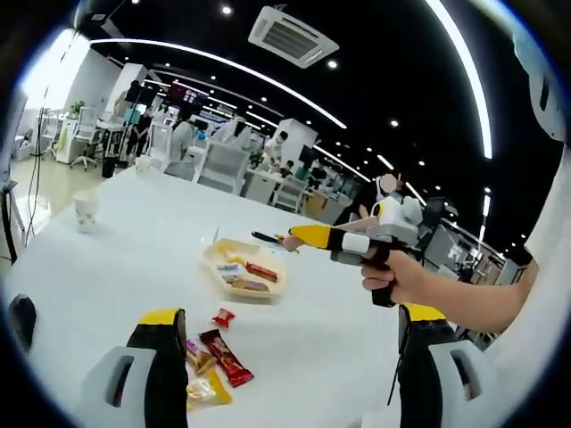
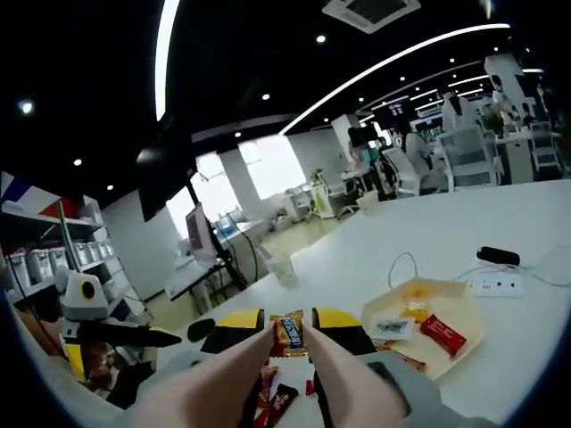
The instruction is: Place the target food into the container with the food tongs after gripping and lifting it, then release it inside without dropping or visibly crushing the food.
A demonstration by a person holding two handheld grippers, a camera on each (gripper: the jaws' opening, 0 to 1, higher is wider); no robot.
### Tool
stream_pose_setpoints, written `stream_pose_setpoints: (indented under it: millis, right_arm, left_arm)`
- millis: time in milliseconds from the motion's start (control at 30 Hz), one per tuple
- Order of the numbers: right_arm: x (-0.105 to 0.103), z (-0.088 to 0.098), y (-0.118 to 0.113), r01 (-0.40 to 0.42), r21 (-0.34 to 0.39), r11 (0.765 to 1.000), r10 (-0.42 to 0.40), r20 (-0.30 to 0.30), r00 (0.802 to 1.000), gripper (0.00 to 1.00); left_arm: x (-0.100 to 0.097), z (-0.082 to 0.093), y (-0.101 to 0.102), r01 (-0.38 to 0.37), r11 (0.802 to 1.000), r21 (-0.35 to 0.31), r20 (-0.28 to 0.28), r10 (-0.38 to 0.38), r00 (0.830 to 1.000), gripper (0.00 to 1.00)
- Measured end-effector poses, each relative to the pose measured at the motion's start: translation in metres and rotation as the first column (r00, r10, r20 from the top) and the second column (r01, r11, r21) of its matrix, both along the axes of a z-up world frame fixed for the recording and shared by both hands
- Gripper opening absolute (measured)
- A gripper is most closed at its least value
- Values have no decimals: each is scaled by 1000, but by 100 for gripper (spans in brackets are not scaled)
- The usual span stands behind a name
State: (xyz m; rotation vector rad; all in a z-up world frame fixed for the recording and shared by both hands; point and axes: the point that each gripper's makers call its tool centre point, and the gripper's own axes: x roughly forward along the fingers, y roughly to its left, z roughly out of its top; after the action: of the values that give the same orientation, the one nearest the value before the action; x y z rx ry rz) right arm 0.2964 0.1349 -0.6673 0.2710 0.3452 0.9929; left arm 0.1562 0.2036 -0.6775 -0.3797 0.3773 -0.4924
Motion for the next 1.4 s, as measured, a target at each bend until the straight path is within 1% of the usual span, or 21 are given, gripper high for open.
stream_pose_setpoints:
  millis: [233,333,433,600,733,833,1033,1267,1400]
  right_arm:
    - [14,3,-7,38,14,999,-38,2,999,20]
    - [20,2,-9,63,14,998,-63,-5,998,20]
    - [25,1,-12,86,9,996,-86,-6,996,20]
    - [31,2,-17,112,8,994,-112,2,994,20]
    - [43,-11,-24,149,-15,989,-149,-15,989,20]
    - [47,-14,-27,160,-24,987,-160,-17,987,20]
    - [56,-12,-34,187,-22,982,-187,-12,982,21]
    - [68,-19,-41,211,-45,976,-212,-2,977,21]
    - [74,-26,-49,238,-52,970,-239,-12,971,21]
  left_arm:
    - [2,-1,1,1,1000,11,-7,0,1000,99]
    - [3,-2,2,-3,1000,15,-7,3,1000,99]
    - [2,-6,-1,5,1000,17,-30,-4,1000,99]
    - [2,-7,-3,8,1000,20,-30,-7,1000,99]
    - [3,-14,-5,9,1000,10,-46,-9,999,99]
    - [3,-19,-7,23,1000,14,-68,-21,997,99]
    - [7,-18,-6,17,1000,5,-67,-17,998,99]
    - [12,-18,-4,25,1000,15,-74,-24,997,99]
    - [13,-18,-4,26,1000,17,-75,-24,997,99]
